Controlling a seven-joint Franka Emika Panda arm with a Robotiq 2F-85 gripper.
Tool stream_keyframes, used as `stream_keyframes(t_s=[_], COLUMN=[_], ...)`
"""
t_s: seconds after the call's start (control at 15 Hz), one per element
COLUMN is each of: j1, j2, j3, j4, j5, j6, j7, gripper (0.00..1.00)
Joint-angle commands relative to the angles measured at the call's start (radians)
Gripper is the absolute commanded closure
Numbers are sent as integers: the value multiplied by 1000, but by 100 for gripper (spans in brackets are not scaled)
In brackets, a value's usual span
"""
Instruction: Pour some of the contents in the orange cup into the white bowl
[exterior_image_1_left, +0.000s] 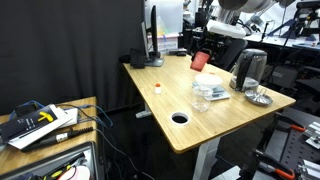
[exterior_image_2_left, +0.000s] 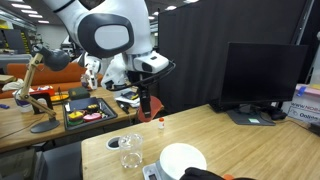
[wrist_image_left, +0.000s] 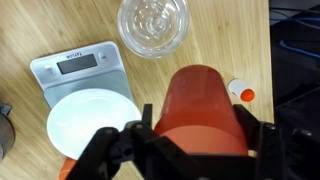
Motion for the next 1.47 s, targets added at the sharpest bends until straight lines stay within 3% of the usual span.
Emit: stream_keyframes(t_s=[0.0, 0.2, 0.27, 0.33, 0.73, 0.8, 1.07, 1.4], j1=[-11, -17, -11, -11, -9, -10, -23, -61], j2=[46, 65, 58, 62, 62, 71, 97, 138], j3=[-19, -39, -36, -38, -37, -36, -33, -68], j4=[49, 52, 34, 34, 34, 48, 93, 147], j5=[78, 101, 82, 79, 79, 112, 328, 493], j6=[-56, -67, -38, -37, -36, -51, -131, -183], j7=[49, 122, 81, 88, 88, 71, 0, -9], gripper=[46, 46, 46, 21, 21, 46, 46, 46])
